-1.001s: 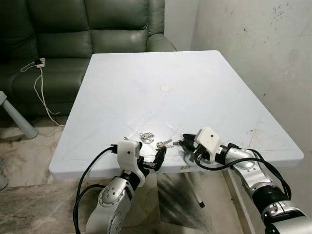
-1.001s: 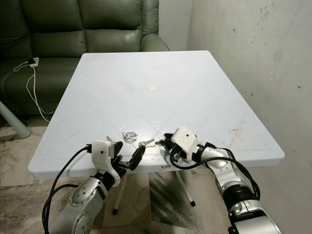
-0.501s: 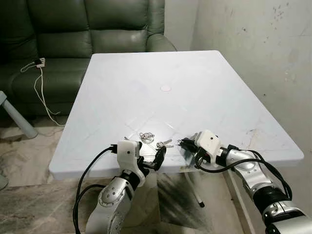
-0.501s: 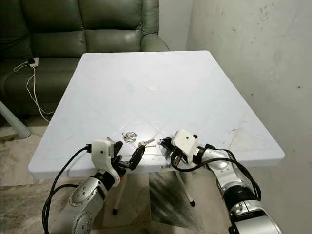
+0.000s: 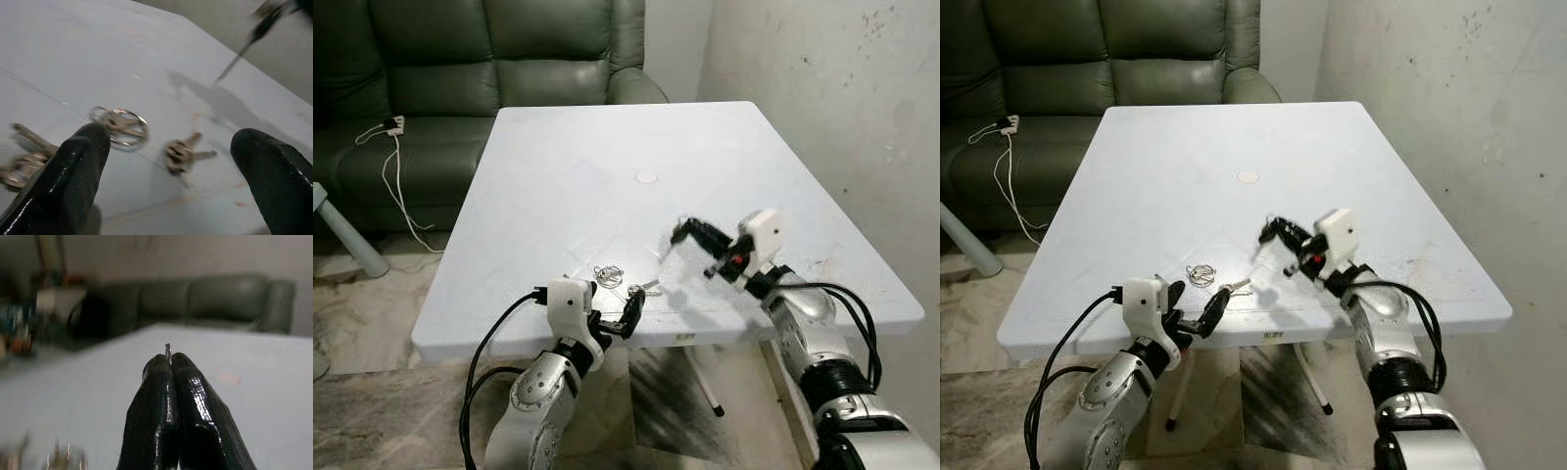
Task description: Hang keys on a hook
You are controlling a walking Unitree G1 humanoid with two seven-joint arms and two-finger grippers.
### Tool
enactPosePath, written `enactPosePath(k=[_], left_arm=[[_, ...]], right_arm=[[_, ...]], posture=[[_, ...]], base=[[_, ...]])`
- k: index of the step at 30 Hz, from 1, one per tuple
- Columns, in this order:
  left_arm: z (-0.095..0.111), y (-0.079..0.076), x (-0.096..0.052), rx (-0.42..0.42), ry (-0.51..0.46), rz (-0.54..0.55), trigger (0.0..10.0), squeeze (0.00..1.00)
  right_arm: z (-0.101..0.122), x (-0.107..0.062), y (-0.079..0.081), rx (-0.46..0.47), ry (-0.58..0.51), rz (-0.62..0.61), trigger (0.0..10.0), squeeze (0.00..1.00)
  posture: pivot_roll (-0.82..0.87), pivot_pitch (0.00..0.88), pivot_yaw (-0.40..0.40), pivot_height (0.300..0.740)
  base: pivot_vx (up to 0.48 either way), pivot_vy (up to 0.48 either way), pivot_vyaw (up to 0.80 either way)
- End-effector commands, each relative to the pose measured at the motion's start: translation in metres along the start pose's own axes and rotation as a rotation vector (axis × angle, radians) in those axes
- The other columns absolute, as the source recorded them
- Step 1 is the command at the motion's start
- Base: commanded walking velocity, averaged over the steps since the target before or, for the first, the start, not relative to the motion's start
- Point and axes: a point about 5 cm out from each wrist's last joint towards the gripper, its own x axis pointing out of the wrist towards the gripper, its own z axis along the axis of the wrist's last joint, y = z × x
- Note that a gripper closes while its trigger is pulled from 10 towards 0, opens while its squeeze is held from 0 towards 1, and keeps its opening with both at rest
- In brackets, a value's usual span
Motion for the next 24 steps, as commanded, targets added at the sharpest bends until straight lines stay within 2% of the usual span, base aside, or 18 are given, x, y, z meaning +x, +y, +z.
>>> enactPosePath(k=[1,2,4,5,9,10,14,19,21,24], left_arm=[[0.008,0.003,0.008,-0.015,-0.037,0.025,10.0,0.00],[0.014,0.012,0.011,-0.002,-0.055,0.050,10.0,0.00],[0.018,0.018,0.013,0.012,-0.068,0.074,10.0,0.00],[0.024,0.026,0.016,0.034,-0.086,0.097,10.0,0.00],[0.043,0.043,0.021,0.068,-0.137,0.130,10.0,0.00],[0.043,0.043,0.021,0.068,-0.137,0.130,10.0,0.00],[0.058,0.055,0.024,0.093,-0.184,0.170,10.0,0.00],[0.071,0.059,0.025,0.101,-0.247,0.201,10.0,0.00],[0.075,0.059,0.026,0.111,-0.268,0.213,10.0,0.00],[0.079,0.059,0.026,0.125,-0.289,0.206,10.0,0.00]], right_arm=[[0.014,0.000,-0.005,0.036,-0.094,-0.082,10.0,0.00],[0.019,0.000,-0.007,0.049,-0.136,-0.146,10.0,0.00],[0.020,-0.001,-0.009,0.055,-0.146,-0.184,10.0,0.00],[0.022,-0.003,-0.009,0.038,-0.155,-0.218,10.0,0.00],[0.024,-0.010,-0.009,-0.019,-0.154,-0.290,10.0,0.00],[0.024,-0.010,-0.009,-0.019,-0.154,-0.290,10.0,0.00],[0.020,-0.018,-0.001,-0.038,-0.127,-0.329,10.0,0.00],[0.012,-0.027,0.002,-0.075,-0.069,-0.383,10.0,0.00],[0.012,-0.030,0.003,-0.140,-0.043,-0.391,10.0,0.00],[0.012,-0.034,0.001,-0.180,-0.010,-0.424,10.0,0.00]], posture=[[-0.03,0.000,-0.053,0.740],[-0.03,0.000,-0.054,0.740],[-0.03,0.000,-0.054,0.740],[-0.03,0.000,-0.051,0.740],[-0.04,0.000,-0.047,0.740],[-0.04,0.000,-0.047,0.740],[-0.05,0.000,-0.037,0.740],[-0.06,0.000,-0.026,0.740],[-0.06,0.000,-0.024,0.740],[-0.06,0.000,-0.022,0.740]], base=[[0.000,0.000,0.00],[0.000,0.000,0.00],[0.000,0.000,0.00],[0.000,0.000,0.00],[0.000,0.000,0.00],[0.000,0.000,0.00],[0.000,0.000,0.00],[0.000,0.000,0.00],[0.000,0.000,0.00],[0.000,0.000,0.00]])
